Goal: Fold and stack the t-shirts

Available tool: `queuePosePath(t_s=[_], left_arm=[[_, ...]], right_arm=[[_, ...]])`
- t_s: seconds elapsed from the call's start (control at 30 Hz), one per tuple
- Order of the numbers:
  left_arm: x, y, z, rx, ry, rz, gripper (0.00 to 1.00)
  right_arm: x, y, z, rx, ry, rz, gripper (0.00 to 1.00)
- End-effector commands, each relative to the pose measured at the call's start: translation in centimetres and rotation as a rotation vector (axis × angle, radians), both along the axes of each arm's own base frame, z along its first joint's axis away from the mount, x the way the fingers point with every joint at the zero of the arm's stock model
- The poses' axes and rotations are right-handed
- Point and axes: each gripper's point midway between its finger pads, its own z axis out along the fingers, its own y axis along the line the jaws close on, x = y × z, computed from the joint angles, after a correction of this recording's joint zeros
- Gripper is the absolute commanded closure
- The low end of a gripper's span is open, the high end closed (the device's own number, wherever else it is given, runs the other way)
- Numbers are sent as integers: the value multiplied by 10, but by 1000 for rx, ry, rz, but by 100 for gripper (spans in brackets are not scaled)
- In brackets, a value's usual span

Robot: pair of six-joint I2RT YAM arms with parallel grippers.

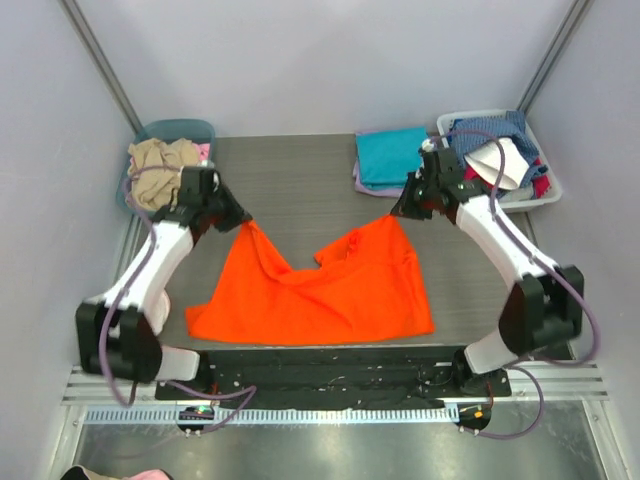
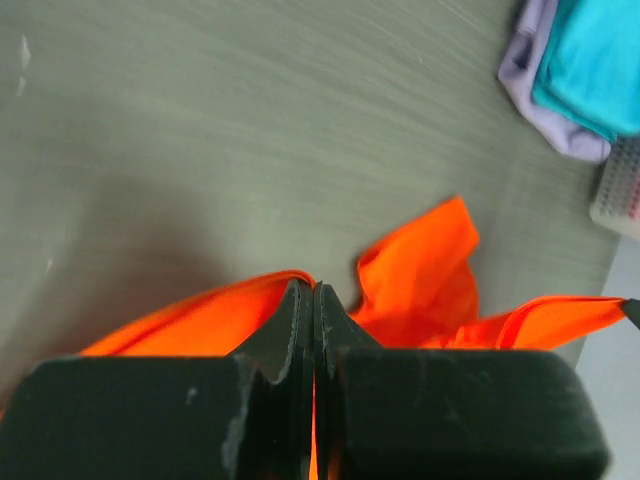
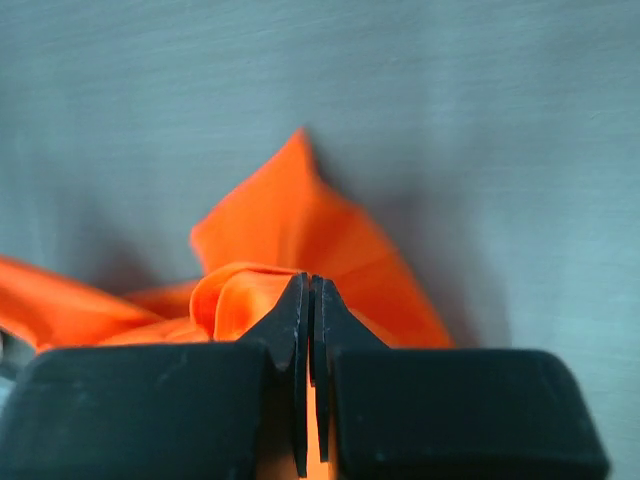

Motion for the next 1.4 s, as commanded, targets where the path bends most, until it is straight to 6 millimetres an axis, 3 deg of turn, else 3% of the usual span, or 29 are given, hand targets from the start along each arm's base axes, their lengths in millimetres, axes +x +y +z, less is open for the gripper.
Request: queuePosePath(t_s=[0.0, 0.03, 0.07, 0.1, 0.13, 0.17, 0.2, 0.27, 0.33, 0.37, 0.43, 0.47, 0.5, 0.53, 0.57, 0.63, 0.67, 0.7, 0.73, 0.77, 0.8, 0.83, 0.87, 0.9, 0.93, 0.97, 1.07, 1.23, 1.37], left_arm=[[120, -10, 75, 44, -278, -26, 100], [131, -14, 92, 33, -298, -42, 100], [146, -23, 142, 2, -389, -70, 100], [151, -28, 149, -10, -381, -84, 100], [152, -31, 173, -30, -420, -90, 100], [147, -35, 224, -60, -518, -105, 100], [140, -36, 242, -74, -539, -115, 100], [112, -37, 303, -108, -655, -137, 100], [72, -32, 345, -116, -746, -148, 100], [59, -30, 348, -105, -761, -153, 100], [37, -24, 349, -82, -782, -152, 100], [16, -19, 337, -53, -782, -156, 100], [11, -15, 328, -38, -780, -152, 100], [-5, -11, 302, -19, -751, -146, 100], [-9, -8, 285, -1, -736, -146, 100], [-17, -3, 247, 19, -670, -132, 100], [-24, -2, 203, 29, -586, -135, 100], [-27, -1, 181, 30, -540, -132, 100], [-31, -1, 135, 31, -441, -142, 100], [-41, 0, 122, 28, -424, -139, 100], [-45, 1, 105, 18, -386, -122, 100], [-50, 5, 72, 25, -314, -98, 100], [-56, 8, 57, 23, -271, -80, 100], [-62, 10, 48, 19, -255, -65, 100], [-68, 12, 26, 7, -196, -38, 100], [-72, 16, 15, 12, -166, -9, 100], [-84, 23, -11, 6, -96, 58, 100], [-97, 38, -37, 45, -5, 146, 100], [-102, 40, -42, 50, 14, 155, 100]], right_arm=[[109, -14, 95, 18, -326, -20, 99], [119, -16, 112, 17, -362, -19, 99], [126, -13, 156, 26, -442, 3, 99], [128, -12, 176, 26, -478, 13, 99], [130, -10, 193, 19, -511, 36, 99], [122, -8, 237, 39, -591, 61, 99], [116, -8, 257, 40, -629, 73, 99], [93, -9, 303, 47, -725, 102, 99], [71, -8, 327, 67, -777, 133, 99], [50, -10, 340, 77, -814, 150, 99], [29, -6, 341, 100, -826, 190, 99], [10, -9, 336, 102, -826, 196, 99], [3, -10, 328, 103, -815, 197, 99], [-7, -8, 320, 111, -803, 216, 99], [-19, -10, 297, 119, -762, 214, 99], [-34, -5, 271, 144, -714, 246, 99], [-34, -2, 228, 150, -621, 251, 99], [-49, -3, 221, 170, -614, 250, 99], [-55, 2, 203, 177, -575, 268, 99], [-61, 3, 163, 173, -487, 267, 99], [-71, 3, 153, 183, -461, 259, 99], [-77, 5, 137, 191, -415, 260, 99], [-85, 6, 105, 196, -333, 257, 99], [-91, 8, 93, 205, -295, 260, 99], [-97, 10, 84, 228, -259, 247, 99], [-106, 14, 61, 232, -196, 258, 99], [-121, 20, 29, 221, -111, 259, 99], [-137, 20, -4, 169, -1, 264, 99], [-148, 18, -22, 146, 65, 263, 99]])
